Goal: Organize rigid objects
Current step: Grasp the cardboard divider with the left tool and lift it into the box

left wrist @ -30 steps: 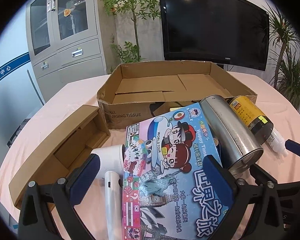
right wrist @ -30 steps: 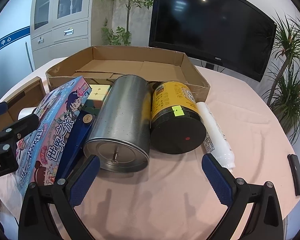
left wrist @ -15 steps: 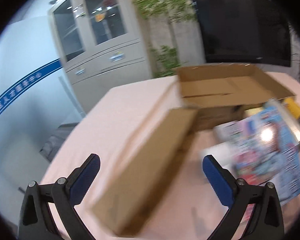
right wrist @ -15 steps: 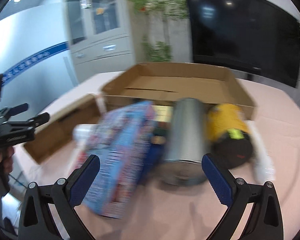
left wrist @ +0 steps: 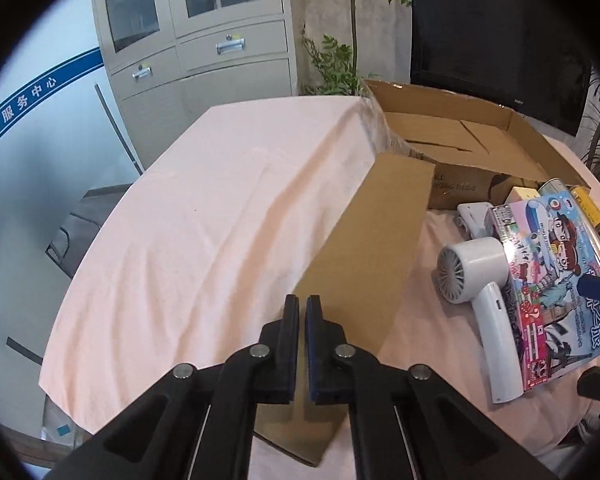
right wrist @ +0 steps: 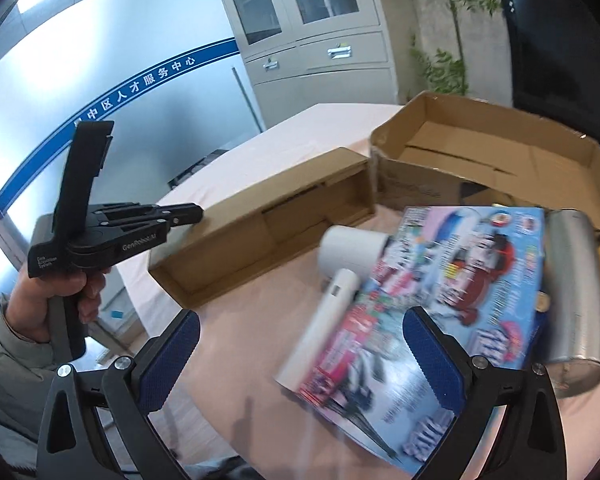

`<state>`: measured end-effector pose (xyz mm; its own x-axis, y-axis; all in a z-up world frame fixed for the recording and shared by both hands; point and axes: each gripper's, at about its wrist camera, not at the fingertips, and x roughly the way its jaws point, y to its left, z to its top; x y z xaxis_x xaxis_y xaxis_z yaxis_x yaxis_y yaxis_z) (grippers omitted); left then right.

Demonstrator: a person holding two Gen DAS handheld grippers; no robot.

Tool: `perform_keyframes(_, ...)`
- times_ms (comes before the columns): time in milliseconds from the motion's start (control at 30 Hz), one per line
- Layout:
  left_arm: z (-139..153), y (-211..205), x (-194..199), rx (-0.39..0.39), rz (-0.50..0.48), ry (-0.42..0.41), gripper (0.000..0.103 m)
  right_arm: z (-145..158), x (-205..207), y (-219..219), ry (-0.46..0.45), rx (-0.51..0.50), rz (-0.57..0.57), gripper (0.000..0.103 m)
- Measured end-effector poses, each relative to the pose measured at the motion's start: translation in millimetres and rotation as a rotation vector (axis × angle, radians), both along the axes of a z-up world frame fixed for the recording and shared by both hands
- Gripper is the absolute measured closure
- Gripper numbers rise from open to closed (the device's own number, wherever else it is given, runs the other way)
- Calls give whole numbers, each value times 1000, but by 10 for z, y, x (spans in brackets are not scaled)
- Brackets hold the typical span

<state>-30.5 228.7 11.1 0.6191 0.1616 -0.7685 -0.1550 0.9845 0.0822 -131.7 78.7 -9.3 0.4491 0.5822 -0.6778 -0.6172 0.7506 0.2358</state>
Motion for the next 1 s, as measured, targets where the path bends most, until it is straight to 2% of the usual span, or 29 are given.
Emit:
perform_keyframes(33, 6, -17, -1, 17, -19, 7, 99, 5, 19, 19, 9, 8, 4, 1)
perform_keyframes(100, 62, -138, -99, 55, -101, -13, 91, 0, 77, 66, 17, 21, 7, 1)
perform_keyframes(133, 75, -180, -183, 66, -131, -17, 67, -31, 112, 78, 19, 22, 7, 1)
perform_keyframes(167, 74, -223, -228, 86, -159, -15, 28, -50, 125, 91, 20, 24, 6, 1)
perform_keyframes(200, 44, -290, -253, 131, -169, -7, 13, -84, 143, 82, 25, 23, 5, 1)
perform_keyframes(233, 0, -344, -269, 192, -167, 1, 9, -111, 144, 82, 32, 24, 5, 1)
perform_keyframes(300, -142, -409, -235, 267, -185, 59, 16, -177, 167, 81, 54, 21, 7, 1)
perform_keyframes(333, -209, -403, -206, 286, -182, 85, 39, -216, 174, 83, 62, 16, 6, 1)
perform_keyframes(367, -269, -377, -163, 310, -167, 117, 52, -252, 184, 79, 71, 14, 4, 1)
perform_keyframes(400, -297, -362, -145, 351, -157, 123, 52, -280, 199, 68, 82, 16, 3, 1)
perform_keyframes(433, -275, -331, -142, 332, -160, 123, 53, -295, 210, 57, 88, 16, 1, 1)
perform_keyframes(467, -246, -291, -142, 305, -155, 128, 53, -311, 228, 49, 91, 17, 0, 1)
perform_keyframes(600, -78, -65, -129, 26, -131, 130, 56, -316, 269, 16, 96, 37, 8, 1)
perform_keyframes(667, -22, 11, -147, -117, -133, 127, 88, -304, 286, 17, 105, 46, 22, 1)
perform_keyframes(733, -41, 191, -178, -338, -92, 138, 90, -281, 306, 27, 125, 68, 36, 1)
perform_keyframes(767, -73, 243, -190, -392, -75, 147, 90, -264, 316, 33, 135, 83, 44, 1)
perform_keyframes(900, -237, 297, -287, -434, -41, 174, 86, -194, 411, 204, 158, 87, 45, 3)
perform_keyframes(967, -252, 288, -290, -430, -38, 179, 85, -206, 479, 349, 177, 68, 48, 18)
perform_keyframes(1000, -269, 282, -297, -431, -39, 185, 85, -233, 503, 450, 185, 40, 46, 20)
